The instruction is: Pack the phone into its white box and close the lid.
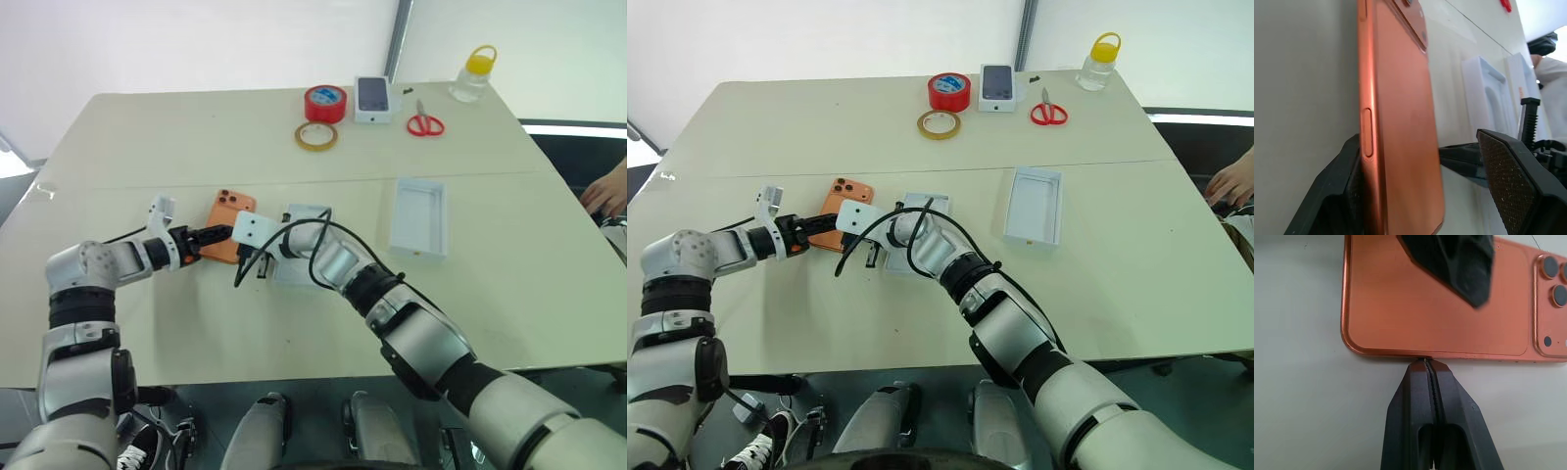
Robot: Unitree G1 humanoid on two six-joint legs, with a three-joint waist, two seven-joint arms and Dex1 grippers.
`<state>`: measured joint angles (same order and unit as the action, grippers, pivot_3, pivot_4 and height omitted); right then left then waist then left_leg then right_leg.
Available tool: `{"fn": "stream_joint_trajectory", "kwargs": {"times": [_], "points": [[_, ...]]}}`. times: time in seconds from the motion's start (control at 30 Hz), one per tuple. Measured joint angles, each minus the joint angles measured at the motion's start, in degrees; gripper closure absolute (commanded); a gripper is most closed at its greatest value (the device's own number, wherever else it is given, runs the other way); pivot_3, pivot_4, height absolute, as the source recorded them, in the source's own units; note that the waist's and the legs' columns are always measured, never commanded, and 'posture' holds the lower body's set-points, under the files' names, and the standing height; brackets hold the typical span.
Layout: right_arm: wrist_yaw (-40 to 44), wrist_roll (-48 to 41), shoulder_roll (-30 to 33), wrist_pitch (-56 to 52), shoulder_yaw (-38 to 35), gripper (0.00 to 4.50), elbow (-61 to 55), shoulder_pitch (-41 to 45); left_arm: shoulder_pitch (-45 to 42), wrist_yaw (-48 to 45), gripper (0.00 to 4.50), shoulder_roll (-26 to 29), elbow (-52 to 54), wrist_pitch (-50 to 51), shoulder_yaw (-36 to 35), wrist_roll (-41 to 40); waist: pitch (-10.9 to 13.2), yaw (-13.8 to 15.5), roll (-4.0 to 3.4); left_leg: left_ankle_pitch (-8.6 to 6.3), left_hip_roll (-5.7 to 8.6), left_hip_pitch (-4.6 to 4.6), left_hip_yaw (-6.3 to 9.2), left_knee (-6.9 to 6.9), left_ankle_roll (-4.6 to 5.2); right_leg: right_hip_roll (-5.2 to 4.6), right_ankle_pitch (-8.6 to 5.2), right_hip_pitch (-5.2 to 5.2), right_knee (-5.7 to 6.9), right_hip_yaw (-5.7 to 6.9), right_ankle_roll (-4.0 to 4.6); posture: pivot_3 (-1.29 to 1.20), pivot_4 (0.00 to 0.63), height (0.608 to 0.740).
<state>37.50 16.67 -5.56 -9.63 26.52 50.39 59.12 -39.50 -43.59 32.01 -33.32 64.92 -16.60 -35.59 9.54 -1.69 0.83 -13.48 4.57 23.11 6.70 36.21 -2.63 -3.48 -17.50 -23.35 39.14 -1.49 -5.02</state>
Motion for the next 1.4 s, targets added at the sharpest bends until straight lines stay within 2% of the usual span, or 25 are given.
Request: {"fn": "stream_joint_trajectory", "kwargs": {"times": [0.3, 0.4, 0.53, 0.9, 0.97, 1.17, 1.3, 1.4], "points": [[0.13, 0.08, 0.04, 0.15, -0.01, 4.48, -0.06, -0.14, -0.73, -0.67, 1.15, 0.67, -2.68, -0.57, -0.43, 0.28, -0.02, -0.56, 0.0, 0.01, -0.01, -0.03, 0.01, -0.01, -0.01, 0.01, 0.0, 0.02, 0.03, 0.0, 0.0, 0.0, 0.15, 0.74], [0.11, 0.14, 0.12, 0.36, -0.01, 4.5, -0.06, -0.14, -0.55, -0.49, 1.98, 0.8, -3.69, -0.58, -1.44, 0.14, -0.02, -0.86, 0.0, 0.01, -0.01, -0.03, 0.02, -0.02, -0.01, 0.02, 0.0, 0.02, 0.06, -0.01, 0.0, 0.0, 0.15, 0.74], [0.12, 0.16, 0.15, 0.65, 0.0, 4.5, -0.06, -0.16, 0.49, -0.15, 4.01, 0.37, -4.55, -0.24, -2.5, -0.19, -0.03, -1.02, 0.01, 0.01, -0.02, 0.04, 0.0, -0.04, -0.02, 0.03, 0.0, 0.01, 0.07, -0.03, 0.0, 0.0, 0.15, 0.74], [0.18, 0.56, 0.23, 1.19, -0.01, 4.5, -0.07, -0.31, 1.47, -0.32, 4.01, 0.02, -4.03, 1.03, -4.1, -1.35, -0.07, -1.21, 0.05, 0.01, -0.05, 0.0, -0.01, -0.05, -0.02, 0.05, 0.0, 0.03, 0.09, -0.04, 0.0, 0.0, 0.15, 0.74], [0.16, 0.57, 0.34, 1.38, -0.01, 4.5, -0.07, -0.31, 1.64, -0.27, 4.45, -0.03, -4.06, 1.32, -4.92, -1.75, -0.07, -1.38, 0.05, 0.01, -0.06, 0.0, -0.01, -0.05, -0.02, 0.05, 0.0, 0.02, 0.09, -0.04, 0.0, 0.0, 0.15, 0.74], [-0.53, 0.13, 0.85, 3.56, -0.62, 4.5, -0.66, -0.79, 3.5, 0.44, 4.49, -0.41, -2.36, 2.1, -7.76, -3.54, -0.07, -2.15, 0.05, 0.01, -0.06, 0.02, 0.0, -0.05, -0.02, 0.05, 0.0, 0.02, 0.1, -0.04, 0.0, 0.0, 0.15, 0.74], [1.04, -4.75, 1.43, 5.64, -5.14, 4.5, -6.01, -3.45, 7.94, 0.9, 4.49, -2.07, 4.11, -0.08, -9.5, -5.02, -0.06, -2.31, 0.05, 0.01, -0.07, 0.07, 0.0, -0.05, -0.02, 0.05, 0.0, 0.01, 0.09, -0.05, 0.0, 0.0, 0.15, 0.74], [5.56, -10.81, 1.95, 6.12, -8.96, 4.5, -11.32, -6.08, 10.37, 2.9, 4.49, -4.76, 7.6, -0.56, -12.43, -7.15, -0.05, -2.28, 0.08, 0.0, -0.08, 0.1, 0.0, -0.03, 0.0, 0.05, 0.0, -0.01, 0.09, -0.04, 0.0, 0.0, 0.15, 0.74]]}}
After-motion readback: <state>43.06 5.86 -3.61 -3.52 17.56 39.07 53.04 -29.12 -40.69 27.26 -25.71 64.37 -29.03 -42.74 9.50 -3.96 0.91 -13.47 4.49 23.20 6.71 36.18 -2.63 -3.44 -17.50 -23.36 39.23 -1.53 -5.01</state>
